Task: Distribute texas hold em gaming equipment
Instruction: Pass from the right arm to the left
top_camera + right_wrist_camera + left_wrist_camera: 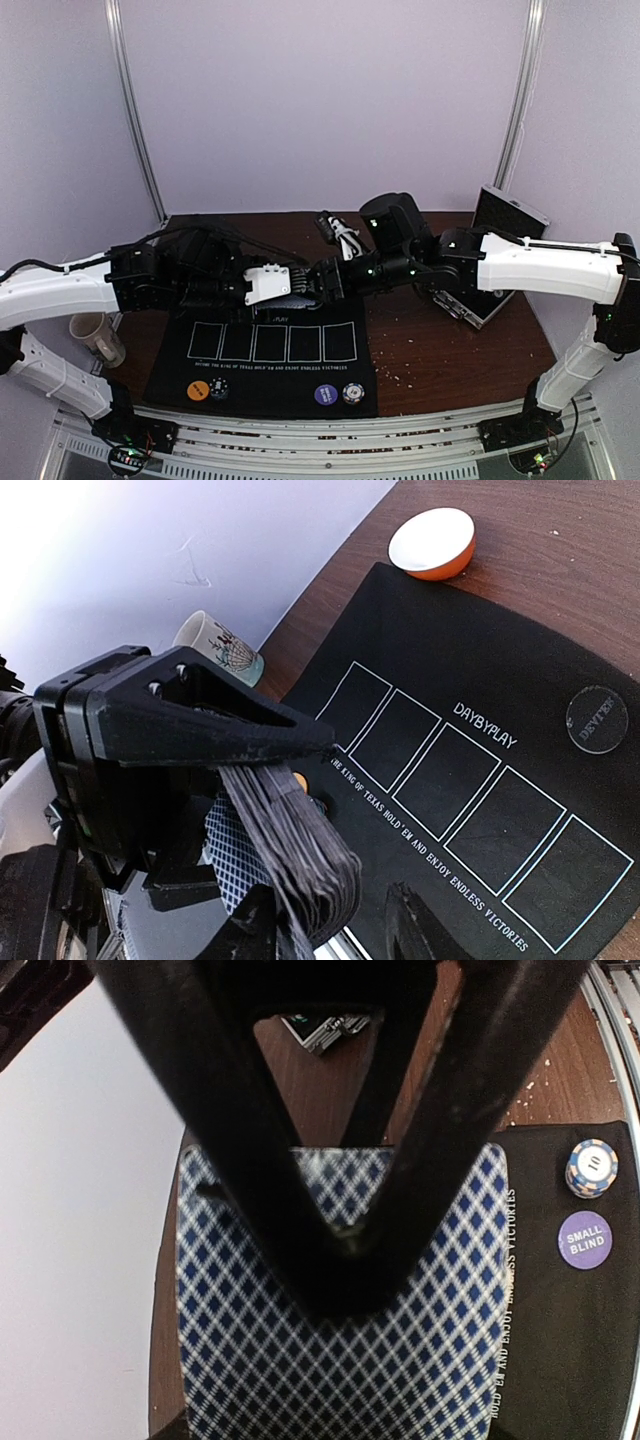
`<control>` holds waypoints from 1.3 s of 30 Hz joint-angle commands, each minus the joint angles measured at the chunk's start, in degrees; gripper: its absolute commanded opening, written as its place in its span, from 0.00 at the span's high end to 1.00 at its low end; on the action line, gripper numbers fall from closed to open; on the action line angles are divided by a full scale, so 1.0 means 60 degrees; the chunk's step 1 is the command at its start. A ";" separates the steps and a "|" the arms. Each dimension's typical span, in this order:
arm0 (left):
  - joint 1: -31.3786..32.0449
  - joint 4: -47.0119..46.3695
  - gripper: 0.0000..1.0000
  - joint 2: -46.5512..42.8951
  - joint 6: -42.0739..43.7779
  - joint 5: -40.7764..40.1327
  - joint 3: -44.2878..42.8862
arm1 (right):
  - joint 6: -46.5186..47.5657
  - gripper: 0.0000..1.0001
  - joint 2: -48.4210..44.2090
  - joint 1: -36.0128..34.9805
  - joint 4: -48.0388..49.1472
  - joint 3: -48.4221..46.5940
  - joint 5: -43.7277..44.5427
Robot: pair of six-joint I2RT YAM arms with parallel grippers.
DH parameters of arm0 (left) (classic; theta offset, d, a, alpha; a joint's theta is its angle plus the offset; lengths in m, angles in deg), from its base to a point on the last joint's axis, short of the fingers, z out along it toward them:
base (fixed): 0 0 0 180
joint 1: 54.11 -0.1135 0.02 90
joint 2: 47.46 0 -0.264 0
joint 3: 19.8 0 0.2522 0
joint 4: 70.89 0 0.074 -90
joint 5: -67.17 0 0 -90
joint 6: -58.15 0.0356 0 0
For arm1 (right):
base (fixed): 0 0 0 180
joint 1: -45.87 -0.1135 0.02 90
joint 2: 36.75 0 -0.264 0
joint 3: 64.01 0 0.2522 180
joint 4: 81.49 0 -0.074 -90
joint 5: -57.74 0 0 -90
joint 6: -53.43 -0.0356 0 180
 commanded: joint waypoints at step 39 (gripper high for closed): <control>-0.0259 -0.0130 0.40 0.0072 -0.0300 0.0348 -0.0275 | -0.0115 0.97 -0.0268 0.0256 -0.0093 -0.0012 -0.0481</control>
